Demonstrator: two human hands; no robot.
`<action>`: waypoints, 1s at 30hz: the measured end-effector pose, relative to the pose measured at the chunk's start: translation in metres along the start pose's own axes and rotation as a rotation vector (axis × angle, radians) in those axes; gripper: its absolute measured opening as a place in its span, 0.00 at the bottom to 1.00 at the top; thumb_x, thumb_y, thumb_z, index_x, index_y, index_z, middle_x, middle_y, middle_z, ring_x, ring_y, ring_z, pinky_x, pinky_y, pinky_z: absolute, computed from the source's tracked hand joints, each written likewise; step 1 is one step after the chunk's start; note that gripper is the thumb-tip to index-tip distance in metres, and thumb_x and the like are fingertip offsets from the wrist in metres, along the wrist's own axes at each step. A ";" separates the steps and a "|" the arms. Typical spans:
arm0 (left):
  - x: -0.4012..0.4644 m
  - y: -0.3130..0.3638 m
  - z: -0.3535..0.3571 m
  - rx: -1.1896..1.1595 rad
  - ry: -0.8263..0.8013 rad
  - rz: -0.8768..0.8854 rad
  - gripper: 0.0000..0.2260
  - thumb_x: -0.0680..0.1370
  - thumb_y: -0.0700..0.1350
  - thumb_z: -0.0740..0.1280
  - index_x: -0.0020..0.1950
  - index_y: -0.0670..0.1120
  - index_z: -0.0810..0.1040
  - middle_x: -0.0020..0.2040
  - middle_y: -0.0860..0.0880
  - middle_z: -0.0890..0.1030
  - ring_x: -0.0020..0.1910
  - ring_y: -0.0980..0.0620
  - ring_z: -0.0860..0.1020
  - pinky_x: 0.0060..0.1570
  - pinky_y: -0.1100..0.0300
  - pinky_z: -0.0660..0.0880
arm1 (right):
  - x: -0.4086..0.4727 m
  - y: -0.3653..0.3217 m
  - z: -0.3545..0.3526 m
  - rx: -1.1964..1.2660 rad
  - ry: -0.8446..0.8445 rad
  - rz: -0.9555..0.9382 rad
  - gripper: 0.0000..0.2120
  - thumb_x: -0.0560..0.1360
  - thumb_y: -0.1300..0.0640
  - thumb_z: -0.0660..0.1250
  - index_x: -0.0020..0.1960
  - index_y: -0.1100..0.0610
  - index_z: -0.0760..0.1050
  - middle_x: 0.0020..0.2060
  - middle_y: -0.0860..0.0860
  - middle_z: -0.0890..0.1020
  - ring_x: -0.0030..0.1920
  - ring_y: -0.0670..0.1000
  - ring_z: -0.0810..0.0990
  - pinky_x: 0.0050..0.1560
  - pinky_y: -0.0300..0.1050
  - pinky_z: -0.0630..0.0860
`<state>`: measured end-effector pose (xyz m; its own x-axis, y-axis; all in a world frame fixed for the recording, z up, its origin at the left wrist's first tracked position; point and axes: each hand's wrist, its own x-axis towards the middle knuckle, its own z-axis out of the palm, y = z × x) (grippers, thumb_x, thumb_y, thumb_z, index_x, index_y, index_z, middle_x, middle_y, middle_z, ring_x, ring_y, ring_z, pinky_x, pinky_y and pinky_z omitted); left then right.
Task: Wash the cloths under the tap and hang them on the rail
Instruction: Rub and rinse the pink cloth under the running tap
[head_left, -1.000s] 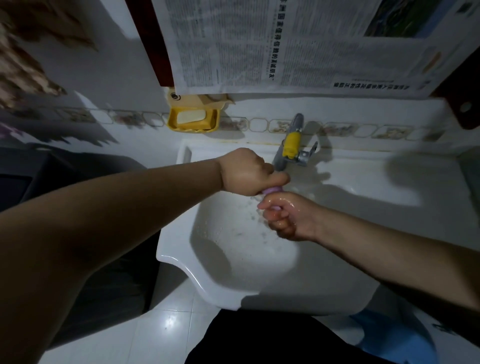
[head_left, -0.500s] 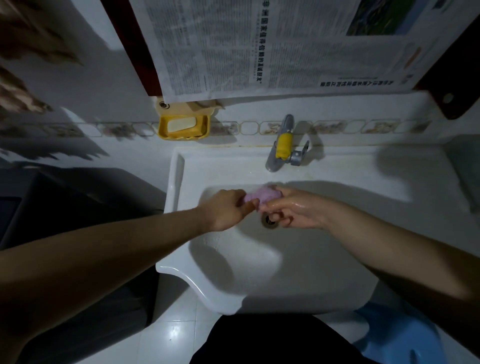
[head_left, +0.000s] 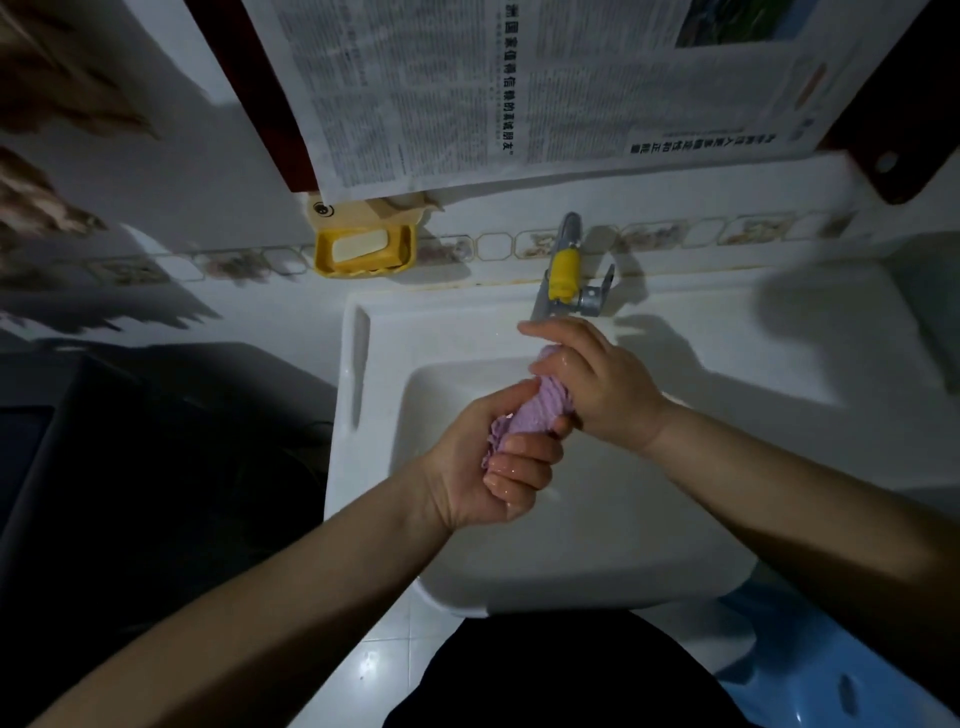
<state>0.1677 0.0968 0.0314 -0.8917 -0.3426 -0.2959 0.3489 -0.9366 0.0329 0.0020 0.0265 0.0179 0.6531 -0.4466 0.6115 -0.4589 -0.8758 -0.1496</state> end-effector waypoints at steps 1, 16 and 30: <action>-0.003 -0.001 0.000 0.048 -0.017 -0.002 0.17 0.76 0.56 0.66 0.50 0.42 0.73 0.26 0.51 0.72 0.21 0.58 0.62 0.19 0.68 0.61 | 0.001 0.001 -0.005 -0.006 -0.037 -0.064 0.03 0.76 0.65 0.63 0.46 0.64 0.74 0.57 0.62 0.80 0.54 0.59 0.78 0.43 0.51 0.80; 0.040 0.015 0.010 2.189 1.109 0.185 0.25 0.79 0.53 0.59 0.75 0.52 0.58 0.55 0.40 0.80 0.52 0.39 0.78 0.43 0.57 0.68 | 0.007 0.001 -0.025 -0.110 -0.935 0.365 0.15 0.76 0.48 0.60 0.51 0.58 0.77 0.47 0.58 0.82 0.47 0.59 0.80 0.40 0.44 0.71; 0.029 0.064 0.036 3.200 0.355 0.713 0.16 0.78 0.57 0.53 0.54 0.45 0.66 0.26 0.47 0.76 0.19 0.45 0.72 0.24 0.64 0.61 | -0.009 -0.047 -0.034 1.240 -0.408 1.536 0.13 0.71 0.65 0.64 0.36 0.55 0.61 0.21 0.48 0.60 0.21 0.47 0.55 0.26 0.36 0.51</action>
<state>0.1537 0.0246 0.0594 -0.8527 -0.4979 0.1581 -0.5215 0.8288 -0.2026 -0.0026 0.0782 0.0460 0.3524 -0.6517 -0.6716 -0.1937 0.6513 -0.7337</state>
